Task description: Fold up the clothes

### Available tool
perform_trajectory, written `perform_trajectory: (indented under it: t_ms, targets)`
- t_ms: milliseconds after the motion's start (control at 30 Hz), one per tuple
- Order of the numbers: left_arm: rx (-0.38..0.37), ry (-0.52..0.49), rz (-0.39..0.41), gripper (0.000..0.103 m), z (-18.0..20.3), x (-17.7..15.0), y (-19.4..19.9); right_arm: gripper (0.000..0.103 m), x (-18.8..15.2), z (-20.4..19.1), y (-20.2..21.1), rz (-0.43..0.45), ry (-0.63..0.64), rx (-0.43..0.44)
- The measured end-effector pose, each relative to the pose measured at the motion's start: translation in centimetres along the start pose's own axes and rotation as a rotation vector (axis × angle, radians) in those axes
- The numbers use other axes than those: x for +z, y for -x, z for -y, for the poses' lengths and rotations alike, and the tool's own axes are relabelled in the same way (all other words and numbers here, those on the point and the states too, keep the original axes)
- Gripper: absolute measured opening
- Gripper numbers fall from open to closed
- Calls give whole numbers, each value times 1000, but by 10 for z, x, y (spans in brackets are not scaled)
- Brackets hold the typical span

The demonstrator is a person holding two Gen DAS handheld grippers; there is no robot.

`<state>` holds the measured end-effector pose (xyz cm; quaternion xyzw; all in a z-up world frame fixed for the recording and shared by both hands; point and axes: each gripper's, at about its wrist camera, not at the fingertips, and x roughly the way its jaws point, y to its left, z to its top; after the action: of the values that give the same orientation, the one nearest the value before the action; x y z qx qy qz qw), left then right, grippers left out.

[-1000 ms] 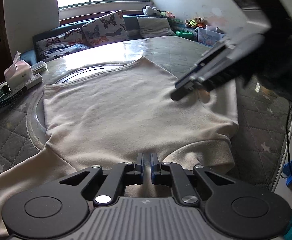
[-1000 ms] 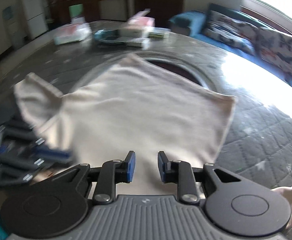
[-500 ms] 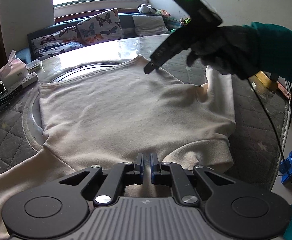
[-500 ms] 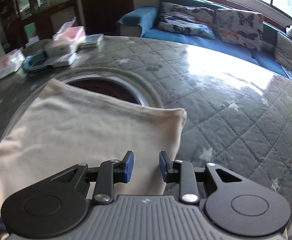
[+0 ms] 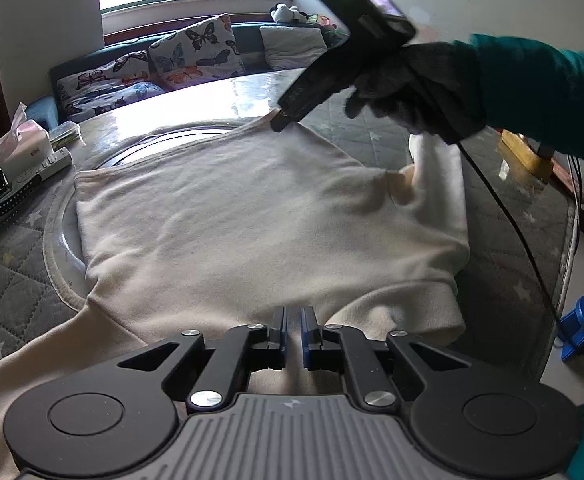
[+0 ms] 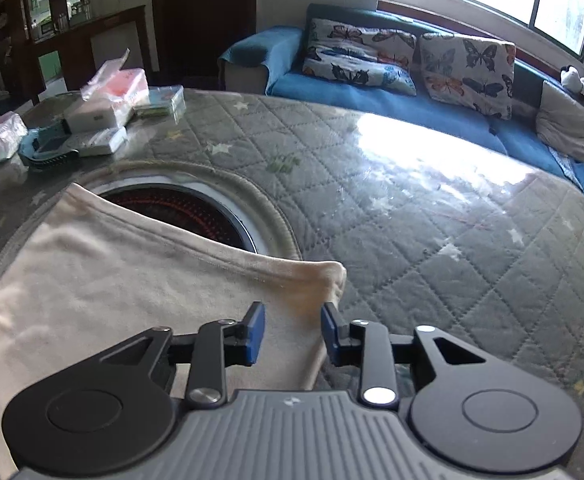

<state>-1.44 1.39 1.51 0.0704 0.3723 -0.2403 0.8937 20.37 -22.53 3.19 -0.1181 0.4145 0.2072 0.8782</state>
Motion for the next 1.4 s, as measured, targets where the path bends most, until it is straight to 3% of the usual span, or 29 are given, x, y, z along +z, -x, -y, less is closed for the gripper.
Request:
perform_trajectory:
  t_ms: [167, 433, 733, 1133, 1267, 1367, 1400]
  targets:
    - [-24, -3, 28, 8, 9, 13, 3, 34, -18, 15, 38, 8, -24, -23]
    - [-91, -44, 38, 9, 49, 26, -18, 35, -81, 55, 93, -4, -135, -137]
    - [-103, -56, 14, 9, 65, 26, -36, 38, -145, 96, 115, -14, -298, -234]
    - [-93, -62, -9, 9, 70, 24, -40, 38, -166, 128, 100, 49, -478, -250]
    - [-93, -65, -13, 9, 71, 25, -41, 23, -167, 130, 99, 67, -500, -281]
    - [-93, -65, -14, 9, 70, 26, -42, 26, -169, 135, 100, 64, -520, -288]
    - [-93, -64, -14, 9, 70, 27, -43, 36, -170, 136, 100, 69, -527, -287]
